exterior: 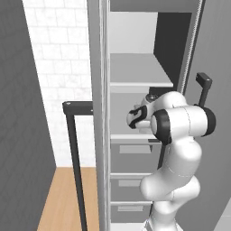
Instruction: Take the meat container that has the shrimp and place it on the second highest rack of the freezer. Then take the vegetable container that has the broccoli and sweet potato and place it on the highest rack of the freezer.
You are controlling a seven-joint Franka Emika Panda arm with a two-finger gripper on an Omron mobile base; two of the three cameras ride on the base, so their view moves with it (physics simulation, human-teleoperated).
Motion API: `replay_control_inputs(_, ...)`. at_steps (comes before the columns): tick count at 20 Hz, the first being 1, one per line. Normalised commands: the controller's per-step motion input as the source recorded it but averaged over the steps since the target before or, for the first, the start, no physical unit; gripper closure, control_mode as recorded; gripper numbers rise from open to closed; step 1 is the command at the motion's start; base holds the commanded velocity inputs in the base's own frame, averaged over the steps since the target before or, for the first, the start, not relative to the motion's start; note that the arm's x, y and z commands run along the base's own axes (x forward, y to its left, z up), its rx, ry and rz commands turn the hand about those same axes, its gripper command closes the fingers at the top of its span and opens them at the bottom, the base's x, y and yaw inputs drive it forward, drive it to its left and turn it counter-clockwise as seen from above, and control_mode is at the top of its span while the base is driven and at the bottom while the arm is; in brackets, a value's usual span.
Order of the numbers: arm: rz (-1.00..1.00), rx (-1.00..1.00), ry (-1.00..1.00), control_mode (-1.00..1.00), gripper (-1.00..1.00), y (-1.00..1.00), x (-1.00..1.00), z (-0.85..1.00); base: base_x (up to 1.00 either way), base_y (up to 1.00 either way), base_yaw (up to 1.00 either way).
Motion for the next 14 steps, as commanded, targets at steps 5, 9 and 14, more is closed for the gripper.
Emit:
replay_control_inputs(5, 0.0, 0.0, -0.02, -1.0, -1.0, 0.0, -0.12, 0.02, 0.0, 0.0, 0.0)
replay_control_inputs(9, 0.0, 0.0, -0.17, -1.0, -1.0, 0.0, -0.95, 0.27, 0.0, 0.0, 0.0)
replay_control_inputs(14, 0.0, 0.0, 0.0, -1.0, -1.0, 0.01, -0.34, 0.78, 0.0, 0.0, 0.0)
